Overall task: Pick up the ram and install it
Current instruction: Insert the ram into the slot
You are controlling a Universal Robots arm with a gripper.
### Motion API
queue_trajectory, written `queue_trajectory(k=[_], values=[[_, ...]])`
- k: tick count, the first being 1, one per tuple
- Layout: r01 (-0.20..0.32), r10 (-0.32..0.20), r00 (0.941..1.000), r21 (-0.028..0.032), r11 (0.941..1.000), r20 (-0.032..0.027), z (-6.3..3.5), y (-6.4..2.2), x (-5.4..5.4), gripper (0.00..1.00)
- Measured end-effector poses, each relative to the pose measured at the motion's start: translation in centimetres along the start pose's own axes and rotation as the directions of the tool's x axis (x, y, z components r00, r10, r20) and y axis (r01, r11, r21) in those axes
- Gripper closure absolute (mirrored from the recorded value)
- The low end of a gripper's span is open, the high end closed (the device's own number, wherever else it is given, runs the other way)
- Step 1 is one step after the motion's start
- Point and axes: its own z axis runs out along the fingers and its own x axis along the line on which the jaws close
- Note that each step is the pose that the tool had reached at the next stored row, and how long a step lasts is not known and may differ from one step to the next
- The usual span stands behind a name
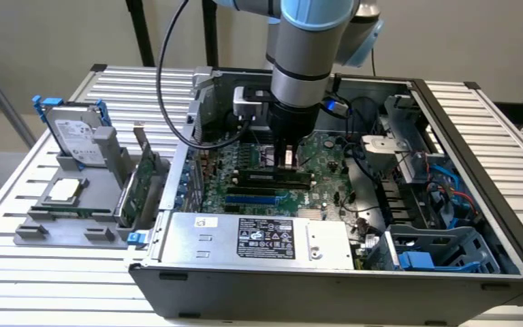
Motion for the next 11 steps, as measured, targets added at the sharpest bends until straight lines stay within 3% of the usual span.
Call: queue_trajectory(k=[6, 11], values=[[0.000, 0.000, 1.0000, 0.0002, 1.0000, -0.0007, 0.17, -0.01, -0.25, 1.00], [0.000, 0.000, 1.0000, 0.0005, 1.0000, -0.0050, 0.30, -0.01, -0.39, 1.00]])
